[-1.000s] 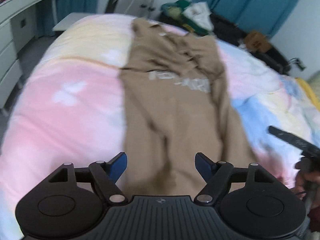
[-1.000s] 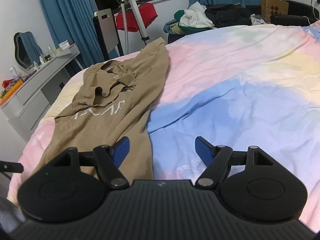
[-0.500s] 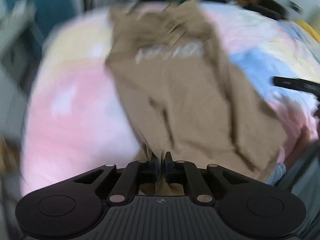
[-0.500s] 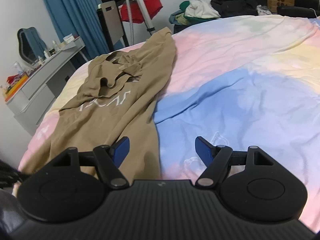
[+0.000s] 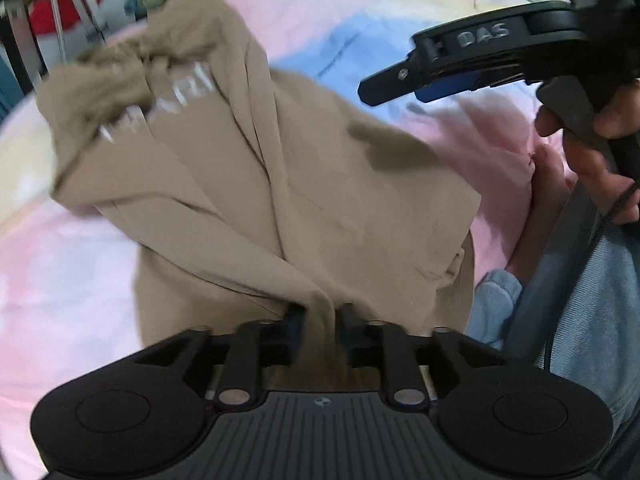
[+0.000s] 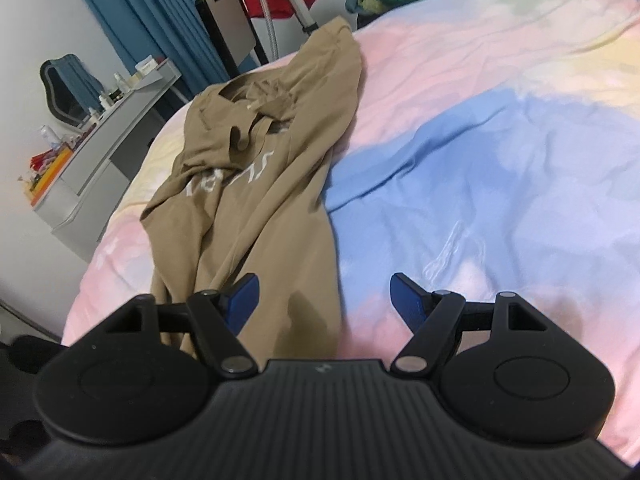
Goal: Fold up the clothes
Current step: 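Grasp the hem with the right gripper while the left gripper holds its hem corner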
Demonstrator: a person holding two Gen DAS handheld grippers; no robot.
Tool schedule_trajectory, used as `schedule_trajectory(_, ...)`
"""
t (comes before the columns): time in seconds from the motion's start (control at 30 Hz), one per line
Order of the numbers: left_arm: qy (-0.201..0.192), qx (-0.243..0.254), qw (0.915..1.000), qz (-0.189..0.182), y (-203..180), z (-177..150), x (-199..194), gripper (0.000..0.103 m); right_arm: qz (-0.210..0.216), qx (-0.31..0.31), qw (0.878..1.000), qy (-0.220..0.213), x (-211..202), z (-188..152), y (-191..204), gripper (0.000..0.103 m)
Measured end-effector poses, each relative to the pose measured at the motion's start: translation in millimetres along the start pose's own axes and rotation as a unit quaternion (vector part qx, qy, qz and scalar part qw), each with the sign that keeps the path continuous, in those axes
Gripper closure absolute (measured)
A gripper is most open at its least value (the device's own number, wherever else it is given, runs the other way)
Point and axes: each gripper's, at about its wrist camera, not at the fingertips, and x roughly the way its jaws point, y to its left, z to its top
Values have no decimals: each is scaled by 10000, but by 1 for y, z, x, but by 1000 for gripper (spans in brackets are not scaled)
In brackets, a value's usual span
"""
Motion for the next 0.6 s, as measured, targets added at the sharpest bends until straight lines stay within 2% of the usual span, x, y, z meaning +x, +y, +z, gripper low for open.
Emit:
schedule_trajectory(0.03,-31,-128,9999,-104,5,-2,-2,65,32,20,10000,42,1,0,0,29)
schedule_trajectory(0.07,-71,-265,9994,-213,10,-4,-8,53,74,40,9999,77,1,-1,0,29)
schedule_trajectory(0.17,-459,-617,9963,-380,27,-15,-32,35,143,81,9998,148,3,-1,0,29)
schedule_trajectory(0.3,-961,-1244,9866,-436,56,-33,-54,34,179,142,9997,110,2,-1,0,29)
schedule_trajectory(0.43,-1073,-1979,9714,-754,85,-39,-45,34,148,211,9996,136,4,0,-2,29)
schedule_trajectory(0.53,-1009,-2137,9653,-1113,87,-32,-31,34,108,262,9994,176,7,1,-3,29)
schedule_trajectory(0.6,-917,-1997,9678,-1231,79,-26,-23,38,68,302,9993,216,10,2,-4,29)
